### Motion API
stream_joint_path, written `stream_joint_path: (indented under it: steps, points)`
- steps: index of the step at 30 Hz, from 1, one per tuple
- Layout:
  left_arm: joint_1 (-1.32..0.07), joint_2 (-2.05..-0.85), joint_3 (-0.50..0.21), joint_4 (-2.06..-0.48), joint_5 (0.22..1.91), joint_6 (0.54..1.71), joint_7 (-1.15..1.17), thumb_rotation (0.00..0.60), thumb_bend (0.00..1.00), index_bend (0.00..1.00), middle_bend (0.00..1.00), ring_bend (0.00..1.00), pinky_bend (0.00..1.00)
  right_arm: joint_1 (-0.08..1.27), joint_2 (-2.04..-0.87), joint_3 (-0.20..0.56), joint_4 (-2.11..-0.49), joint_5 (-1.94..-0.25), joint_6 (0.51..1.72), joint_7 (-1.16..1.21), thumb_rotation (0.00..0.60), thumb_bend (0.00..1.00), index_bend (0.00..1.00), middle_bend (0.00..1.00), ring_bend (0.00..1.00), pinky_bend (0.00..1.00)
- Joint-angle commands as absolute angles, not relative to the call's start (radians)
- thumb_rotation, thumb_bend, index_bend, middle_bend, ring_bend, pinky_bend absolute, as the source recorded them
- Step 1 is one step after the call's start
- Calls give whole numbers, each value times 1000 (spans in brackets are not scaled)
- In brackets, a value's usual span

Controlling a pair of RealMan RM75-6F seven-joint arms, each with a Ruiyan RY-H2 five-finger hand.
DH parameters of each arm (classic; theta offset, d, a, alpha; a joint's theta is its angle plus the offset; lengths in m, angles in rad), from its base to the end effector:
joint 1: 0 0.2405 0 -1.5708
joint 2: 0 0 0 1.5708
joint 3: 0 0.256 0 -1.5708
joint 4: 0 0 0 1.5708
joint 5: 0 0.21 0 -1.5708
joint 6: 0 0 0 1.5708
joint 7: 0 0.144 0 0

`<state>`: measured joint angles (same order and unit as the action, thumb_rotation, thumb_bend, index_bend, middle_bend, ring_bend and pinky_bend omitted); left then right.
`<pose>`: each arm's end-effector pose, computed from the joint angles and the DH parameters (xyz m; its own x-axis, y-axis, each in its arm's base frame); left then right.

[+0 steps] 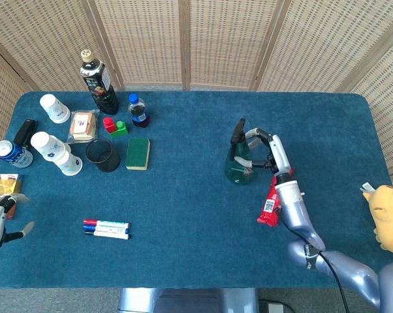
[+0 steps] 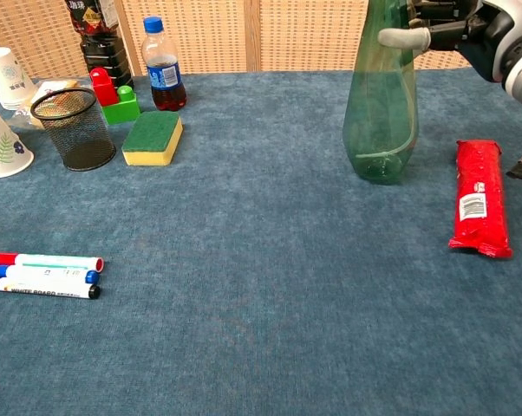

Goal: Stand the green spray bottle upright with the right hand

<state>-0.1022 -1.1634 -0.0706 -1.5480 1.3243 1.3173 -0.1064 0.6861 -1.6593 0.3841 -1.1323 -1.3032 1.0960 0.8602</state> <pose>-0.3472 0.1885 0.1417 0.2713 0.1202 0.9550 0.9428 0.1668 -0.2888 -0.1710 -0.4020 0.0336 -0.5877 -0.1648 0.7921 -0.7653 -0.2046 -0.6104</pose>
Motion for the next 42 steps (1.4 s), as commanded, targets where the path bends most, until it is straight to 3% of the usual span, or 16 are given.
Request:
stream_joint_path:
  steps: [1, 12, 22, 42]
  points:
    - [-102, -1163, -70, -1550, 1326, 1320, -106, 600, 306, 324, 296, 268, 299, 687, -1663, 380, -1121, -1311, 1101, 857, 600, 229, 570, 510, 350, 461]
    - [-98, -1161, -66, -1553, 1332, 1328, -109, 600, 307, 324, 296, 268, 276, 661, -1659, 348, -1124, -1323, 1114, 854, 600, 218, 554, 500, 325, 440]
    - [-99, -1165, -66, -1545, 1335, 1328, -117, 600, 307, 324, 295, 269, 288, 654, -1632, 318, -1148, -1344, 1091, 859, 600, 197, 468, 442, 270, 387]
    - [-104, -1173, -64, -1532, 1337, 1322, -124, 600, 307, 323, 295, 268, 302, 666, -1594, 319, -1178, -1341, 1052, 860, 600, 168, 370, 369, 200, 335]
